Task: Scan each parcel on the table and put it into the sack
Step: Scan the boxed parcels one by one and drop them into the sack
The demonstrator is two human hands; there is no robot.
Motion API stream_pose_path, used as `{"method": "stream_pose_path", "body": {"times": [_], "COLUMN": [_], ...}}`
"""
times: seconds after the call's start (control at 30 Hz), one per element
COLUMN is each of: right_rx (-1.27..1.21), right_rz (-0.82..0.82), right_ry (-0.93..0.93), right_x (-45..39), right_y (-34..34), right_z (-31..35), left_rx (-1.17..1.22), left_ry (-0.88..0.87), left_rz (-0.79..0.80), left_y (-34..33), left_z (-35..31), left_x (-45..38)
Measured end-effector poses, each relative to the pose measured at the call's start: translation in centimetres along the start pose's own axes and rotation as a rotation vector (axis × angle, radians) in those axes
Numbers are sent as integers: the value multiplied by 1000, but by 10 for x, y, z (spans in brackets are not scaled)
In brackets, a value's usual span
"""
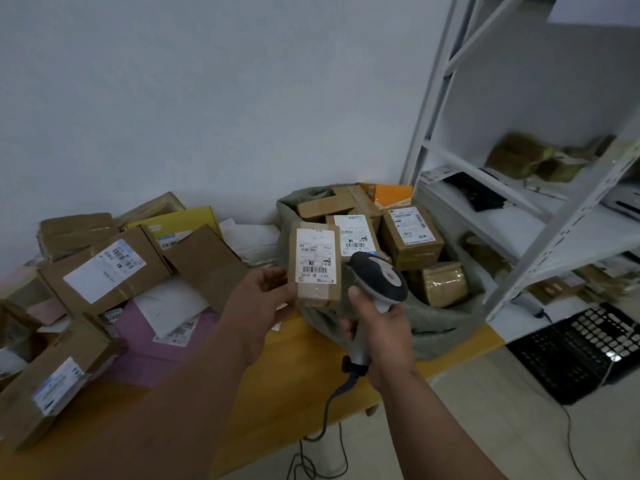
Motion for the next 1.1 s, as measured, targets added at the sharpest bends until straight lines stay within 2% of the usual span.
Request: {"method": "stream_pose_path", "body": {"times": [0.13,0.23,0.37,0.47,0.53,0.6,0.7,0.83,0.9,1.1], "right_rx": [-68,-66,10,170,300,361,492,609,623,751], "right_rz": [34,-18,-198,-248,-238,-178,-67,16,16,-22], "right_ry": [-11,-40,-20,45,65,42,-15,-154,-176,-124], "right_x": [-19,-40,-83,-108,-120,-132,-147,-163,-172,-184], "right_y": [19,45,111,151,168,177,177,174,174,169], "right_z": [9,16,31,48,54,52,38,25,25,33], "left_rx": [-94,-228,-797,-1247,-1496,-1654,-1783,-1800,-1835,-1828], "left_ry": [0,-14,-192,-278,-180,-33,71,266,337,363], "left_rz": [88,133,92,225,309,326,302,437,451,489], "left_y": [-50,-84,-136,-171,-179,-180,-179,-178,-179,-189], "left_z": [-3,2,7,24,42,55,57,50,39,19], "left_x": [-12,-19,-37,-51,-62,-67,-68,-63,-61,-57]}}
Point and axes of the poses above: each hand's wrist, its own x-axis away from the middle knuckle, its own y-axis out of the back of the hand, z = x × y, the point moved 5 cm from there along -x, towards the middle knuckle, and after that the axes turned 2 degrees about z, right-handed, at the moved point
